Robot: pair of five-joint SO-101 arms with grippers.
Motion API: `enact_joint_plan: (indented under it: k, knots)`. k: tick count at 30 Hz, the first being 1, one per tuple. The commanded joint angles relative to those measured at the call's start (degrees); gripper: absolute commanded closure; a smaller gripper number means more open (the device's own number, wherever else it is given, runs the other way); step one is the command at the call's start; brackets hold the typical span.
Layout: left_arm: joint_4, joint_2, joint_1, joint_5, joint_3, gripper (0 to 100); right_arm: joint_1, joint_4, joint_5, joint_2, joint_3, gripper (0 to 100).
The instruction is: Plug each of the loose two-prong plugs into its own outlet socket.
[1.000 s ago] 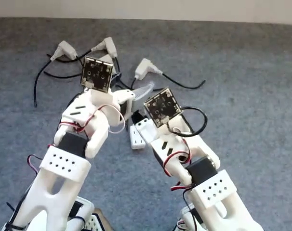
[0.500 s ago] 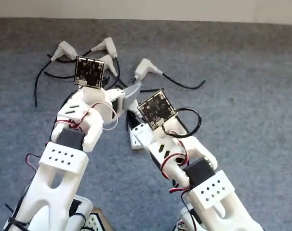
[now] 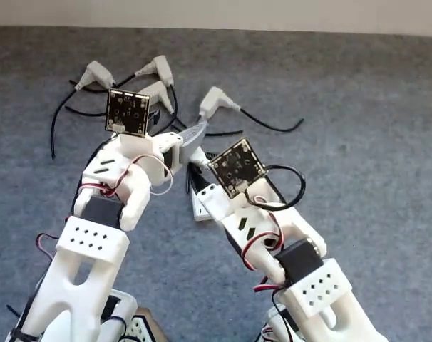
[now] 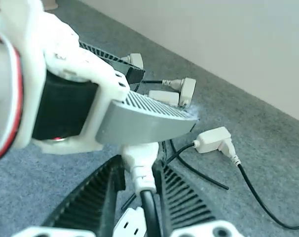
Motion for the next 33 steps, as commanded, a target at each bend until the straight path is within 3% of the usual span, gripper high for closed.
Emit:
enact_joint_plan:
  k: [1, 6, 13, 22, 27, 33]
  knots:
    - [-0.53, 0.48, -0.84, -0.18, 0.40, 69, 2.15, 1.36, 0.35, 1.10, -8.31, 99.2]
    - [-0.70, 0.22, -2.33, 0.00, 0.04, 69, 2.24, 4.53, 0.44, 4.35, -11.91, 99.2]
    - [-0.70, 0.48, -10.33, 8.79, -3.03, 69, 2.24, 12.00, 0.44, 11.03, -20.26, 99.2]
    - [-0.70, 2.59, -12.44, 10.46, -2.77, 69, 2.07, 35.91, -0.26, 31.52, -43.65, 99.2]
    - [-6.51, 14.29, -15.78, 10.46, -3.12, 69, 2.33, 49.63, -12.13, 45.14, -59.12, 99.2]
    - [-11.16, 31.34, -18.86, 10.46, -10.42, 69, 3.21, 57.63, -18.46, 54.29, -67.12, 99.2]
